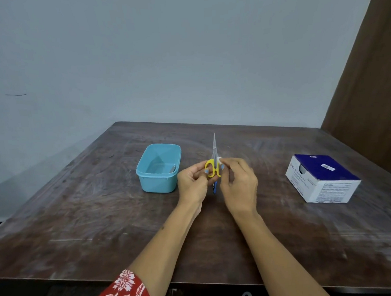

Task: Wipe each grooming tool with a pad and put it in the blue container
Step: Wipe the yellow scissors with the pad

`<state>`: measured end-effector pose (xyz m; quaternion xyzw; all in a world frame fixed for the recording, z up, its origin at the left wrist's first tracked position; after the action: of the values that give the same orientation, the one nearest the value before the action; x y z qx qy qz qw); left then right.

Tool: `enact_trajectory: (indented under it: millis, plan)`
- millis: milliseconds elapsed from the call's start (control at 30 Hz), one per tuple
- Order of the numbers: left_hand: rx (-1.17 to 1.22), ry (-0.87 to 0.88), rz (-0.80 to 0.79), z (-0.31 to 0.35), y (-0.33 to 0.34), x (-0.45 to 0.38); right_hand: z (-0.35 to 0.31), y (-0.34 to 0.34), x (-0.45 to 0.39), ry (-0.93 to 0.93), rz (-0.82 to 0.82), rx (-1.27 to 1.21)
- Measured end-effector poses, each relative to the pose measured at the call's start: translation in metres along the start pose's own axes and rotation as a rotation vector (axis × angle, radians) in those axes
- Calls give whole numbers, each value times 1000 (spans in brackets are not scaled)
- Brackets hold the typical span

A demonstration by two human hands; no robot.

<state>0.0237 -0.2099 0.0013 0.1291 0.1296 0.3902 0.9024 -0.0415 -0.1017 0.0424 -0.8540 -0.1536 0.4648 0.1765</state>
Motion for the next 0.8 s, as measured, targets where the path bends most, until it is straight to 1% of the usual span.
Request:
enact_trajectory:
  millis: [100,200,300,333,433,500,600,700,733,800]
  plan:
    - [13,20,-7,1,1,1,11,0,0,151,-28,-128]
    - [56,37,5,3,0,0,17,3,2,232,-64,-141]
    - [72,35,14,5,-1,-1,8,6,6,176,-119,-87]
    - [65,31,9,5,0,0,3,4,6,134,-92,-61]
    - [31,10,-28,4,5,3,-5,-9,3,26,69,49]
    - [21,-21,-56,1,8,3,-4,-9,2,-36,93,90]
    - [10,-20,-75,2,10,4,-3,1,3,-47,-9,54]
    - [27,-34,-45,3,6,4,-6,9,5,-34,-112,58]
    - [34,-45,-37,2,5,4,-6,9,5,-26,-117,54]
    - [11,-62,-35,-1,5,2,-2,6,4,-13,-72,27]
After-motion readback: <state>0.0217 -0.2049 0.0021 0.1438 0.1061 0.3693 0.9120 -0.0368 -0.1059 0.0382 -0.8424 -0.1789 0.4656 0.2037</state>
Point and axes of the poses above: each hand's wrist, its own x-axis away from the middle knuckle, its own y-axis out of the palm, z = x × y, the point moved 7 cm from there along -x, towards the middle knuckle, and after that the axes turned 9 degrees about -z, right-handed, at the moved point
